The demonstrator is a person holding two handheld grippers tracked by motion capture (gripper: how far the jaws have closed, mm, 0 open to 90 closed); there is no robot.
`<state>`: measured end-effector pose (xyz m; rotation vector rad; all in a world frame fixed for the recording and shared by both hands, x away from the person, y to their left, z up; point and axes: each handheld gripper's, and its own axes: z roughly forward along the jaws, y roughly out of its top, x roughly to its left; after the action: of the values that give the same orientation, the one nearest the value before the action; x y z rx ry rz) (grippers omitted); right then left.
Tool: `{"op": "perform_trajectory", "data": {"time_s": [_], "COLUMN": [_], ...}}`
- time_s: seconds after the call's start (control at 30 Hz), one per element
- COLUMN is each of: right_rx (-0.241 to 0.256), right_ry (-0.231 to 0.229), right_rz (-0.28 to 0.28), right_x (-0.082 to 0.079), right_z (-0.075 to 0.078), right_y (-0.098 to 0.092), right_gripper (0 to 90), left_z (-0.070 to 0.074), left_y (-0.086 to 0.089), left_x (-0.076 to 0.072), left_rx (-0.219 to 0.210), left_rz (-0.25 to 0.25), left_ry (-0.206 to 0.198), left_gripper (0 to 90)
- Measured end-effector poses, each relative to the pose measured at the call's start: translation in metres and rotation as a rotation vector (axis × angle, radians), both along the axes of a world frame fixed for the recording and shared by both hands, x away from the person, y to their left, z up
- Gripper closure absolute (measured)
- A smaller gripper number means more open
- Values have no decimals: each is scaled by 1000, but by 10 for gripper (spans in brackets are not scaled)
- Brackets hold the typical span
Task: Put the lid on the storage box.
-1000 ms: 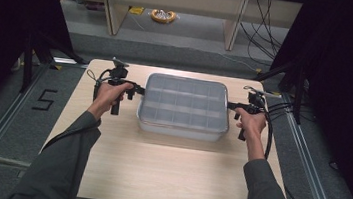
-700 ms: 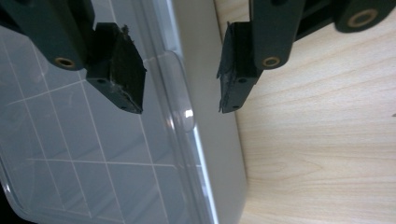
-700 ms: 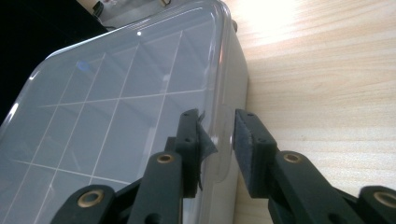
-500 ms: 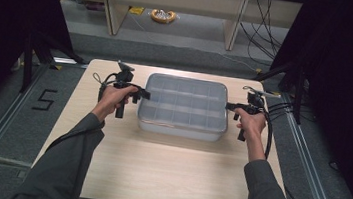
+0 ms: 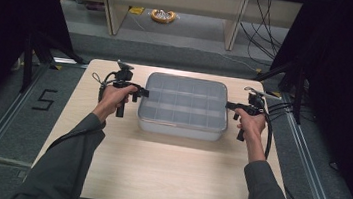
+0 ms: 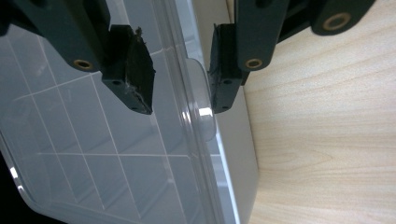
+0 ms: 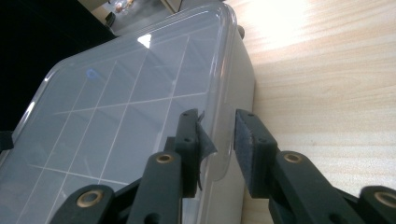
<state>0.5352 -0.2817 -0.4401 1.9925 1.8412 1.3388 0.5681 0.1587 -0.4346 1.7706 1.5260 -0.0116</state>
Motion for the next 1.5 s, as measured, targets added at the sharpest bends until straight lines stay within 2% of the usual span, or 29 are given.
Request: {"op": "perform_trajectory", "data": {"time_s": [0.03, 0.07, 0.13, 0.17, 0.2, 0.3, 0.33, 0.37, 0.43, 0.5, 0.53, 0.57, 0.63, 0.7, 0.77, 0.8, 0.87, 0.93, 0.97, 1.0, 1.03, 1.07, 1.1, 1.13, 1.2, 1.27, 1.33, 1.4, 1.5], "right_rx": [0, 30, 30, 3, 23, 24, 44, 14, 17, -45, -45, 26, 23, 105, 107, 96, 93, 49, 49, 28, 63, 64, 64, 36, 37, 84, 68, 88, 79], "right_ry": [0, 9, 3, -17, -6, -7, 12, -12, 0, -45, -45, 17, -3, 38, 29, 3, 13, 17, 17, -1, 18, 14, 14, -8, -9, 0, -16, -3, -16], "right_rz": [0, -5, -7, 0, -2, -5, -11, -6, -13, 11, 11, -31, -12, -29, -28, -24, -25, -27, -27, -15, -31, -38, -38, -37, -44, -57, -55, -74, -62], "right_x": [0, 0, 1, 1, 1, 1, 0, 1, 1, 2, 2, -2, -3, -5, -5, -5, -6, -5, -5, -5, -5, -5, -5, -5, -5, -6, -7, -8, -7], "right_z": [0, 0, 0, -1, -1, -1, 1, 0, 1, -2, -2, 3, 4, 4, 2, 1, 2, 1, 1, -1, -1, -1, -1, -3, -2, -2, -2, -2, -4], "right_y": [0, 0, 0, -1, 1, 1, 2, 2, 4, 1, 1, 7, 8, 6, 5, 5, 7, 11, 11, 10, 11, 12, 12, 10, 11, 9, 6, 6, 4], "right_gripper": [723, 725, 726, 726, 726, 726, 726, 725, 724, 708, 708, 691, 692, 708, 710, 720, 721, 726, 726, 727, 728, 729, 729, 709, 702, 699, 705, 712, 716], "left_z": [0, 0, 1, 1, 1, 2, 2, 3, 4, 4, 4, 2, 0, -1, -1, 2, 3, 1, 0, -1, -2, -2, -2, -1, 0, -1, -2, -1, -1], "left_y": [0, 0, 1, 1, 0, 1, 0, 0, -1, -3, -4, -5, -6, -3, -2, -2, -1, -2, -3, -3, -2, -1, -1, -3, -4, -6, -9, -10, -10], "left_x": [0, 0, 1, 1, 1, 2, 1, 0, -1, 0, 0, 1, 2, 1, 1, 1, 2, 4, 6, 7, 7, 7, 7, 5, 4, 4, 5, 6, 7], "left_rx": [0, -8, -14, -13, -6, -1, -2, 0, 15, 28, 33, 34, 51, 28, 23, 33, 34, 46, 51, 53, 32, 23, 23, 35, 47, 41, 48, 48, 48], "left_rz": [0, 14, 23, 29, 31, 18, 33, 37, 32, 30, 31, 35, 36, 62, 70, 63, 62, 67, 70, 69, 80, 86, 86, 66, 53, 52, 51, 52, 50], "left_ry": [0, -7, -14, -13, -16, -8, -20, -26, -35, -32, -30, -23, -14, -14, -19, -28, -22, -14, -18, -27, -25, -26, -26, -31, -31, -26, -36, -31, -32], "left_gripper": [595, 601, 609, 610, 607, 607, 607, 608, 605, 591, 591, 574, 527, 539, 557, 560, 562, 548, 548, 539, 548, 555, 557, 554, 549, 546, 530, 523, 527]}}
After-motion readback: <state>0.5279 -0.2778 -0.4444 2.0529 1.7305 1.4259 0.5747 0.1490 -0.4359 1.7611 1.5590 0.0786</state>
